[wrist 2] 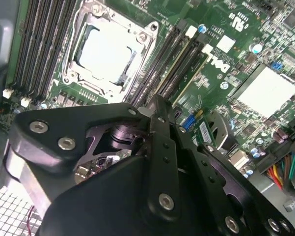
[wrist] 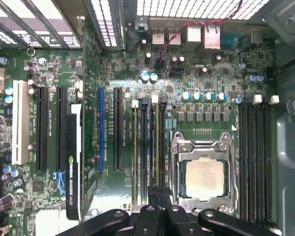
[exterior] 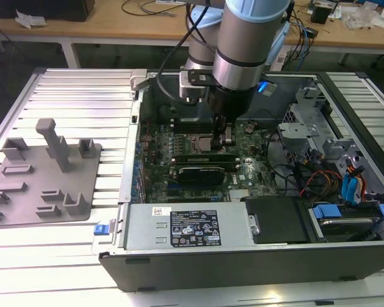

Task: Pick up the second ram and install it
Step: 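Press down the second ram until it locks into place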

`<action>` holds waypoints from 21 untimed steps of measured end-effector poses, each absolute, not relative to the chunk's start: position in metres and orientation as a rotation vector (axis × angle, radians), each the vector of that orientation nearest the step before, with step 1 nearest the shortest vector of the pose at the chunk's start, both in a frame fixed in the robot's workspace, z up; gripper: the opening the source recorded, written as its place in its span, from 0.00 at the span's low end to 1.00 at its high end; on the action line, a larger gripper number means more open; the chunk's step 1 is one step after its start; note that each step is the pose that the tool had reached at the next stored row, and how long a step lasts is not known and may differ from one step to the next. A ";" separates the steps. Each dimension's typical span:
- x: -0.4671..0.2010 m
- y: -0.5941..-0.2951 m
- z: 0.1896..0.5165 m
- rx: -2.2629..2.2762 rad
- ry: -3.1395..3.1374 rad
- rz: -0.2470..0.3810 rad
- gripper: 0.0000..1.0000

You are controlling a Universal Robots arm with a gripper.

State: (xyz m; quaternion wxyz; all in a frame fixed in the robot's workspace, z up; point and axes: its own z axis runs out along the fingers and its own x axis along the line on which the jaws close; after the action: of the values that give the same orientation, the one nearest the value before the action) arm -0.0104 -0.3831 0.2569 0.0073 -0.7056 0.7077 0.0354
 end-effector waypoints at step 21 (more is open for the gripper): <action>0.032 -0.383 0.251 -2.207 2.213 0.111 0.08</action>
State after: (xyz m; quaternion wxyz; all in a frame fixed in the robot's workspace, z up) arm 0.0319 -0.3831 0.2508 0.0073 -0.7056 0.7077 0.0354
